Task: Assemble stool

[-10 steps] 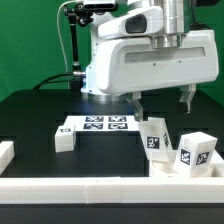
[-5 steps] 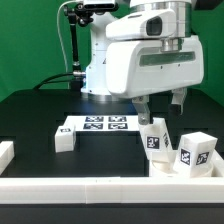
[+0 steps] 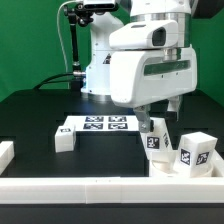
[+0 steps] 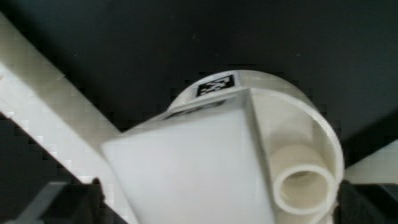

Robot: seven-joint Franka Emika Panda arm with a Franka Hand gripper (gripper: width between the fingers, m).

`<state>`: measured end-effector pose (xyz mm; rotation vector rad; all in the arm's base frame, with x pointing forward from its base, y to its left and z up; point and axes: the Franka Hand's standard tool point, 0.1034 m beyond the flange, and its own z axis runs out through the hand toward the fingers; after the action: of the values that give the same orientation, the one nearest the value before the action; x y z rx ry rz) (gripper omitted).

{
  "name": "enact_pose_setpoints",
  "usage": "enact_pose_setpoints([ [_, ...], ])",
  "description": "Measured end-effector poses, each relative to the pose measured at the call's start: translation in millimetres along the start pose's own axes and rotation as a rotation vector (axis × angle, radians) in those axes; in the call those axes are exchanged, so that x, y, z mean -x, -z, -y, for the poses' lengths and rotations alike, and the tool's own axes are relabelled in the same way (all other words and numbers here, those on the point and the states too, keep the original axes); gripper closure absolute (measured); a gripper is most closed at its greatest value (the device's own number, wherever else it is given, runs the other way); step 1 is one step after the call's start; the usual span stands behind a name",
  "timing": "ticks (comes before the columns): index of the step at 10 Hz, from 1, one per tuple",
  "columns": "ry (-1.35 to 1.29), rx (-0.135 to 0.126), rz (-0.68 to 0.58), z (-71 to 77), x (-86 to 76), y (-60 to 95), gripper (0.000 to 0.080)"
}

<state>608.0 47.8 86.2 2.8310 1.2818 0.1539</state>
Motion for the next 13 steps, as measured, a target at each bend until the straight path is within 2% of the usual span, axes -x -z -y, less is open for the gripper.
enact_pose_setpoints([
  [1, -0.007, -0.001, 0.001, 0.8, -0.1, -0.9, 0.0271],
  [2, -0.012, -0.001, 0.001, 0.6, 0.1, -1.0, 0.0271],
  [3, -0.013, 0.0, 0.001, 0.1, 0.3, -0.7, 0.0411],
  [4, -0.013, 0.0, 0.0, 0.0, 0.2, -0.5, 0.0459],
  [8, -0.062, 0.0, 0.0, -0.2, 0.3, -0.5, 0.0459],
  [13, -0.42, -0.002, -0.001, -0.3, 0.5, -0.5, 0.0459],
])
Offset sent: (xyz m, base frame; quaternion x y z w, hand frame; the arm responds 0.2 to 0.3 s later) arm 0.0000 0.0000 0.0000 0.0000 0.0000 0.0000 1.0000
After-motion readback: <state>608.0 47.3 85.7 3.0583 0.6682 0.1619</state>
